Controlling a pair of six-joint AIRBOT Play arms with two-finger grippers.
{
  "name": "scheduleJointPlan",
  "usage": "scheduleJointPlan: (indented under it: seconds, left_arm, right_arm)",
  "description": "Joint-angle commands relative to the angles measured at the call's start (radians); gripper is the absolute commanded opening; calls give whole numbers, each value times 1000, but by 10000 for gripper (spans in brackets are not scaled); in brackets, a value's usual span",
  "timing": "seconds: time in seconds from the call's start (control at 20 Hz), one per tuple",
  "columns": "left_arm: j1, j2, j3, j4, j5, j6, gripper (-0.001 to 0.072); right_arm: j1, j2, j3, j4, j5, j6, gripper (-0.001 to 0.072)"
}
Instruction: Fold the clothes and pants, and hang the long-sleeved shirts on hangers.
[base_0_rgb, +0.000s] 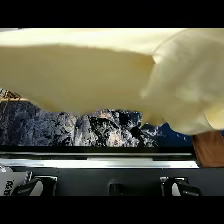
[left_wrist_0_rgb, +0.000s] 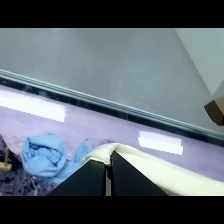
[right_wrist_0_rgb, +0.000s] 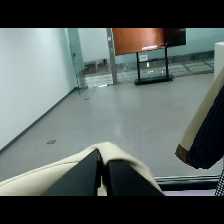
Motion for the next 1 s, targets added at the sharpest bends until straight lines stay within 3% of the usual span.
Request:
scheduleJointPlan:
  seconds: [0.0,0.2,0.35,0.5,0.7,0.85,0.95]
  left_arm:
    - [0,50,13,110,-2,-47,12]
    - [-1,-15,-65,78,-2,-3,12]
    - [-8,-139,-183,-2,8,90,12]
    - [-50,-323,-304,-13,87,144,12]
    - [-122,-629,-375,-13,304,191,12]
    - [-152,-839,-373,-13,501,191,12]
    - [-155,-920,-373,-13,538,191,12]
  right_arm:
    - [2,26,13,-57,-3,71,24]
    - [2,-115,7,64,84,71,24]
    - [2,-338,-6,82,257,85,25]
    - [6,-588,-75,108,307,63,24]
    - [85,-902,-183,89,85,-47,24]
    - [125,-1082,-186,61,-124,-51,24]
    - [127,-1139,-186,62,-202,-51,24]
